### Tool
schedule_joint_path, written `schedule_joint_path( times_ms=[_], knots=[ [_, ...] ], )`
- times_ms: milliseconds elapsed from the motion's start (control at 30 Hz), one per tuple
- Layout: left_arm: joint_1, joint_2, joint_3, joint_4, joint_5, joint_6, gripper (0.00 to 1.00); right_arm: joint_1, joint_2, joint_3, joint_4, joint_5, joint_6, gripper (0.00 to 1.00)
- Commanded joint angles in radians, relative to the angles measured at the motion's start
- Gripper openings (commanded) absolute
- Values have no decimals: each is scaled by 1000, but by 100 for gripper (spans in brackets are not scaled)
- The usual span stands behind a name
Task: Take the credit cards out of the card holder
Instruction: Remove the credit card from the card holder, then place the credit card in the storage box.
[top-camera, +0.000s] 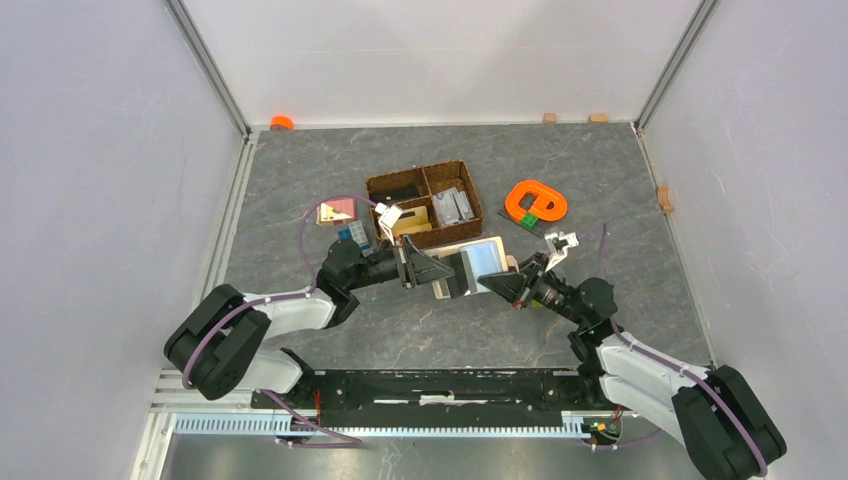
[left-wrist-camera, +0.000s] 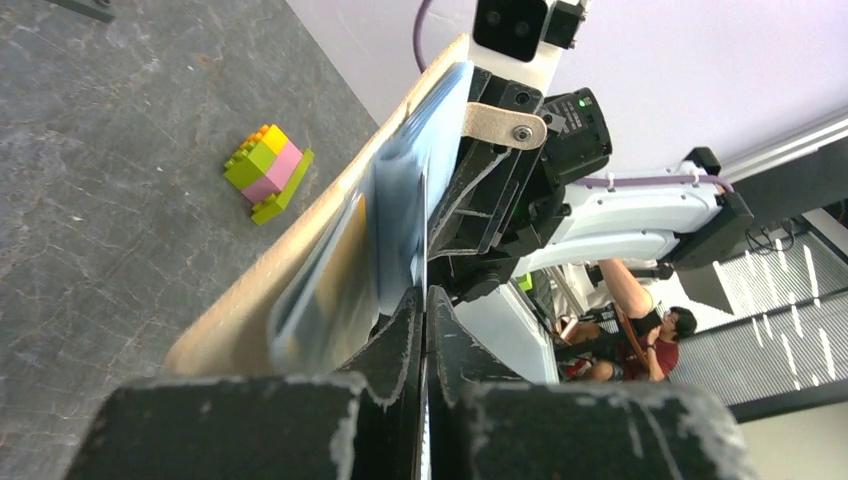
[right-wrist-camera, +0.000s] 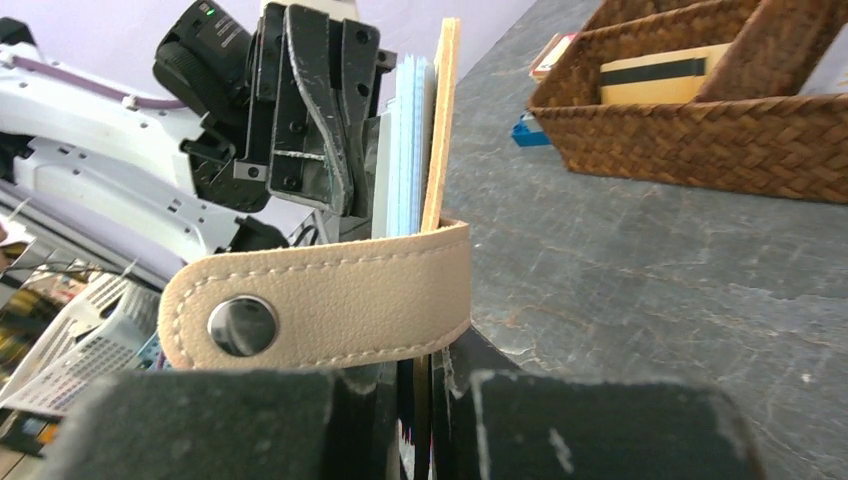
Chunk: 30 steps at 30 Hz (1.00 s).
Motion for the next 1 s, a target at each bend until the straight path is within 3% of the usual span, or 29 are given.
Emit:
schedule_joint_path(
  times_ms=[0, 667, 967],
  knots=[
    [9, -33, 10, -41, -26, 50, 2, -25, -49, 4, -39, 84, -47, 9],
    [30, -66, -5, -53, -37, 47, 2, -68, -81, -3, -94, 115, -48, 9],
    [32, -131, -10, -141, -78, 100, 2, -84, -157, 3, -244, 216, -102, 9]
  ],
)
